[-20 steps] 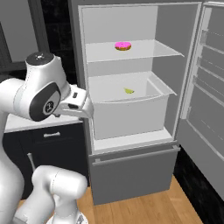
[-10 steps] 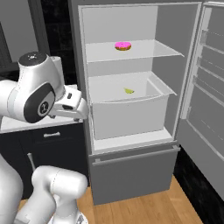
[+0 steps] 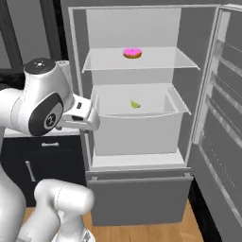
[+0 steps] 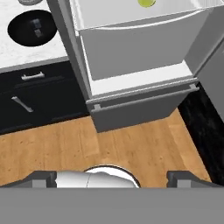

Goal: Grab a lemon wedge from the fridge and one ice cube from the ice bowl, and put them in the glass of lemonade.

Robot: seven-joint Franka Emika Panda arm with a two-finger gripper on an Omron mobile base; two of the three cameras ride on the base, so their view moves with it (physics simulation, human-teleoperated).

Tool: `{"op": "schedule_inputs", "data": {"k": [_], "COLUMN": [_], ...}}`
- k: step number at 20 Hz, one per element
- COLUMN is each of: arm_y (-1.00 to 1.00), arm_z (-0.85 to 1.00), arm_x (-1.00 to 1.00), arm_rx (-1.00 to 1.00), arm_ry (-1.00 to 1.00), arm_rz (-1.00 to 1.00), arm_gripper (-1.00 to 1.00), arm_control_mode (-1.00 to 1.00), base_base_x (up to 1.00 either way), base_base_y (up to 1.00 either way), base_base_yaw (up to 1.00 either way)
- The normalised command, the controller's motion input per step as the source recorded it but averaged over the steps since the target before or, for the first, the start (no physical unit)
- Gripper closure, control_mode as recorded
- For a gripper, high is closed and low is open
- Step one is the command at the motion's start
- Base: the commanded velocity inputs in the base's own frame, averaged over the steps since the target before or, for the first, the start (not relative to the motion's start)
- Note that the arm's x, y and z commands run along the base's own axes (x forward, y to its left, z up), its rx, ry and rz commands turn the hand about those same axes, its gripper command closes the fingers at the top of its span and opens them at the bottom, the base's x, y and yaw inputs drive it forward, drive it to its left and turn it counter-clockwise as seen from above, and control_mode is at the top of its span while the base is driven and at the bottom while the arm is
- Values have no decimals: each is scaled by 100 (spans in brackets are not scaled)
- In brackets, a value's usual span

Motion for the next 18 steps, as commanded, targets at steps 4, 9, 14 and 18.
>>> {"op": "schedule_inputs", "data": {"k": [4, 9, 14, 18], "arm_y": [0, 0, 0, 0], "arm_z": [0, 0, 0, 0], "arm_x": [0, 0, 0, 0], "arm_rx": [0, 0, 0, 0], "arm_ry": [0, 0, 0, 0], "arm_rz": [0, 0, 0, 0], "arm_gripper": [-100, -100, -100, -100], "arm_control_mode": [100, 100, 100, 100], "base_base_x": [27, 70, 54, 25], "base_base_y": [-79, -48, -46, -32], "base_base_yaw": [56, 26, 0, 0]}}
